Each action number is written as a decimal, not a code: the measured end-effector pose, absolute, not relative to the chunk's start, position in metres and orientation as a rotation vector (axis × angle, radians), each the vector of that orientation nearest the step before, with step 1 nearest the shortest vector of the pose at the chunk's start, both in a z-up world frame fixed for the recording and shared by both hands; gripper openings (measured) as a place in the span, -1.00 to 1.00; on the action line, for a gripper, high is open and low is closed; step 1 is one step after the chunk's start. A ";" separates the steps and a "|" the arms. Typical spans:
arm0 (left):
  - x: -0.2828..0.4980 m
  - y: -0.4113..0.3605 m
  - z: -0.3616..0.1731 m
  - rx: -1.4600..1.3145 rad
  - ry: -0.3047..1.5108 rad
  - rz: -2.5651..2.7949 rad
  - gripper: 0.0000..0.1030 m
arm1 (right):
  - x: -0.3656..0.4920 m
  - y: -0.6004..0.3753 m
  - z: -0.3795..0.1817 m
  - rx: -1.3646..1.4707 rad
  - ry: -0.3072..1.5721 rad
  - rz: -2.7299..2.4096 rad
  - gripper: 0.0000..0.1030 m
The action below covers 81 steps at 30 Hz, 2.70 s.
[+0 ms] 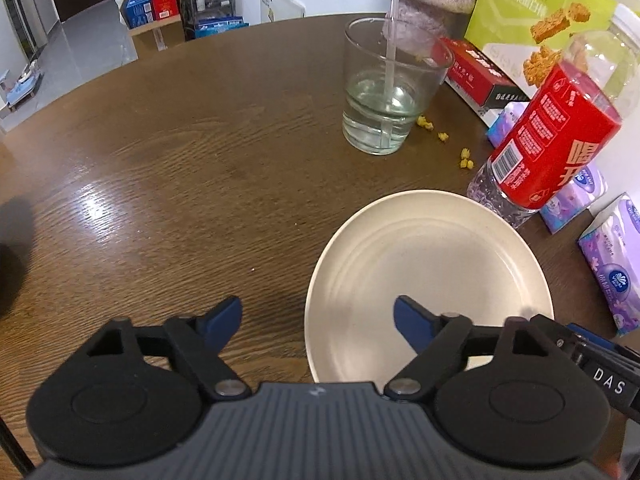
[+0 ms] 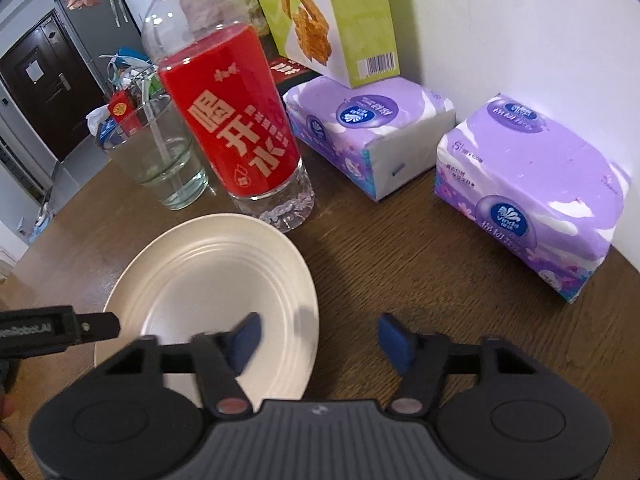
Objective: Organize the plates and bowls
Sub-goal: 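Close the left gripper on a cream plate rim while the right gripper grasps another plate, then carry both held cream plates back toward the blue bowls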
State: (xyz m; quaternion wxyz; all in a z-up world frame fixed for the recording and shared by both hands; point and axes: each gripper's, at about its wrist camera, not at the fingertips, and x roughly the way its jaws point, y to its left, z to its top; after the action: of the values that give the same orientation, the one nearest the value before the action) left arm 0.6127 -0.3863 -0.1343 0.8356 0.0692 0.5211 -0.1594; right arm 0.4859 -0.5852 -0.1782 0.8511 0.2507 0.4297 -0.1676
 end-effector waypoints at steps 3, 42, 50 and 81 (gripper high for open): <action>0.616 -0.387 -0.137 0.144 1.114 -0.337 0.48 | 0.489 -0.587 -0.181 0.537 0.912 -0.341 -0.10; 0.612 -0.370 -0.144 0.110 1.108 -0.334 -0.77 | 0.480 -0.578 -0.185 0.607 0.867 -0.279 -0.88; 0.594 -0.343 -0.130 0.109 1.080 -0.340 -0.77 | 0.465 -0.550 -0.173 0.596 0.841 -0.278 -0.88; 0.478 -0.153 -0.076 0.072 0.999 -0.229 -0.77 | 0.377 -0.373 -0.130 0.573 0.775 -0.144 -0.88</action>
State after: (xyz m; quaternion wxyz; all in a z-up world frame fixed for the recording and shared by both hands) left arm 0.4776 -0.1527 -0.0763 0.8710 0.0344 0.4776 -0.1095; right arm 0.3775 -0.3730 -0.1296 0.8837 0.2751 0.3722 -0.0692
